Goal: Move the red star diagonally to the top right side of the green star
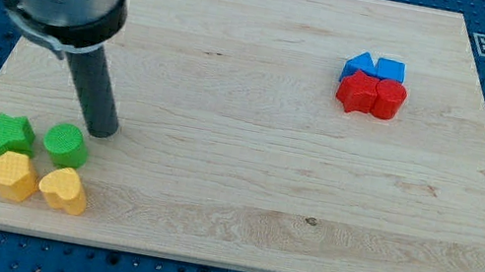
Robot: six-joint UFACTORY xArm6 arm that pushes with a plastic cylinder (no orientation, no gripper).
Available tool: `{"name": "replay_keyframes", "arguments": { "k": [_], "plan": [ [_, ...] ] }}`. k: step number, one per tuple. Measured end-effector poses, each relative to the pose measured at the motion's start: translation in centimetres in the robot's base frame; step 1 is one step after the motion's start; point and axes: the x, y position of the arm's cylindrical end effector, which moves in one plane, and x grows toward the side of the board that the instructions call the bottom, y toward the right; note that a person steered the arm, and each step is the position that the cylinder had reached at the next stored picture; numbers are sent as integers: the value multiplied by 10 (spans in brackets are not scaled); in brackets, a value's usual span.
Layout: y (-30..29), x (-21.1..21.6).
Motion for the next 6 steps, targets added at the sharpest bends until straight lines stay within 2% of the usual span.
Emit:
{"name": "replay_keyframes", "arguments": {
  "k": [3,4,5,6],
  "plan": [
    [-1,31],
    [16,-2],
    [99,-14],
    [211,-14]
  ]
}}
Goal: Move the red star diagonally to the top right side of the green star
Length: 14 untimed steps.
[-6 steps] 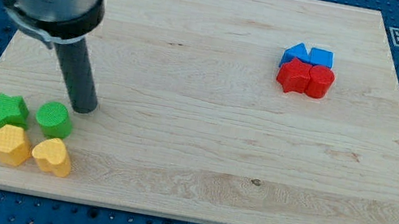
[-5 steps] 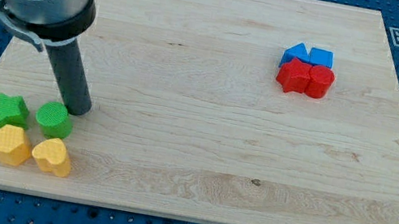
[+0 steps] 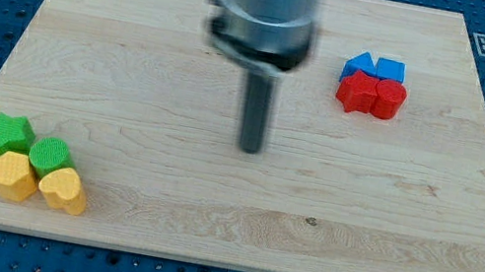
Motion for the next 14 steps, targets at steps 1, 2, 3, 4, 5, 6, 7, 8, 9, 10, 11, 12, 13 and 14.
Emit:
{"name": "replay_keyframes", "arguments": {
  "k": [1,2,3,4,5,6,7,8,9,10,11,12,13,14],
  "plan": [
    [116,-16],
    [215,-53],
    [241,-99],
    [219,-110],
    [165,-107],
    [97,-96],
    [16,-79],
    [-50,-65],
    [-59,-65],
    [-5,-84],
    [17,-100],
    [-3,-111],
    [-72,-112],
    [-152,-103]
  ]
}}
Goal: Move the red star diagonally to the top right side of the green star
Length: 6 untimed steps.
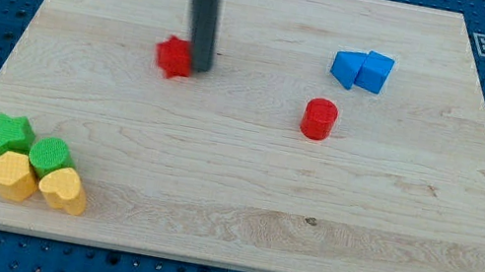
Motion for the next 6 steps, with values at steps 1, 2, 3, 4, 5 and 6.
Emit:
{"name": "replay_keyframes", "arguments": {
  "k": [1,2,3,4,5,6],
  "plan": [
    [-17,2],
    [-8,-27],
    [-31,-27],
    [-63,21],
    [-73,64],
    [-73,61]
  ]
}}
